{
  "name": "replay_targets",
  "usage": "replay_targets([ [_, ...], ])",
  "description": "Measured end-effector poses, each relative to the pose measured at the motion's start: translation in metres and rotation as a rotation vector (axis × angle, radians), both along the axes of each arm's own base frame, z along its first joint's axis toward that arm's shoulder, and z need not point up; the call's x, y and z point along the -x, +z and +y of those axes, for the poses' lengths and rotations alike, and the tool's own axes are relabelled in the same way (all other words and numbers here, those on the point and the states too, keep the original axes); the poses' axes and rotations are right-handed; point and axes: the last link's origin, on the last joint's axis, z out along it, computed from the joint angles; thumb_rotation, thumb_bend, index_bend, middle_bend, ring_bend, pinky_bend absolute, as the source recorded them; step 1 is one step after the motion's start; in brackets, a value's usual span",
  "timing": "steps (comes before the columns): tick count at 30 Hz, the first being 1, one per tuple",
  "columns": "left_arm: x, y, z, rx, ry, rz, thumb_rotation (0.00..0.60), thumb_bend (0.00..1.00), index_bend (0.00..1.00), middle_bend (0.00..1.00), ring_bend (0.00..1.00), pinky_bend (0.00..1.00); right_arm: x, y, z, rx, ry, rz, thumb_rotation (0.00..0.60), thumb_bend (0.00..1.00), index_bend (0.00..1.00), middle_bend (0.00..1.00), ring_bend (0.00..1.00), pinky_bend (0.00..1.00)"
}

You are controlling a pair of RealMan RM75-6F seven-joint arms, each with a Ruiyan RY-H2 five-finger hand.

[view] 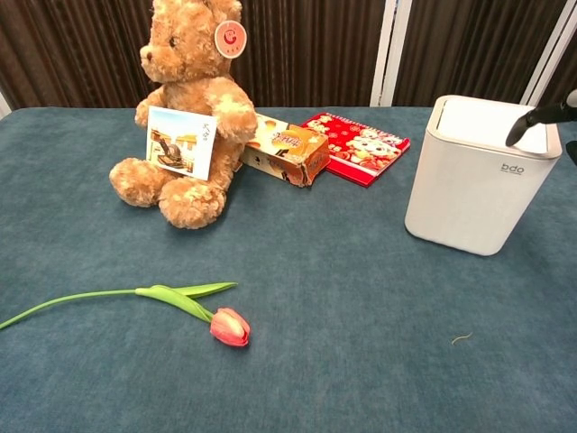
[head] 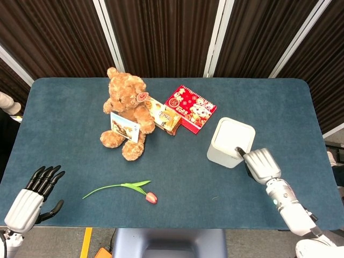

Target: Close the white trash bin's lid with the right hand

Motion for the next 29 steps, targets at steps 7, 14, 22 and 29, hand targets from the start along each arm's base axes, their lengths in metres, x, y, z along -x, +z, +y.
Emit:
replay_targets([
  [7,-0.001,0.001,0.0,-0.005,-0.003,-0.002,0.6,0.39,0.0,0.0,0.0,0.01,-0.005,0.007,0.004,0.075,0.032,-0.068,0.6,0.72,0.11,0.88,0.83,0.86],
  [14,-0.001,0.0,-0.001,-0.002,-0.006,0.001,0.6,0.39,0.0,0.0,0.0,0.01,-0.003,0.027,0.031,0.266,0.196,-0.234,0.6,0.5,0.0,0.18,0.15,0.36],
  [22,-0.004,-0.002,-0.001,-0.002,-0.024,-0.004,0.6,0.39,0.0,0.0,0.0,0.01,0.057,0.014,0.102,0.353,0.203,-0.296,0.6,0.43,0.0,0.0,0.0,0.0],
  [29,-0.002,-0.003,-0.002,0.002,-0.021,0.004,0.6,0.39,0.0,0.0,0.0,0.01,0.069,0.004,0.121,0.326,0.171,-0.32,0.6,0.43,0.0,0.0,0.0,0.0],
])
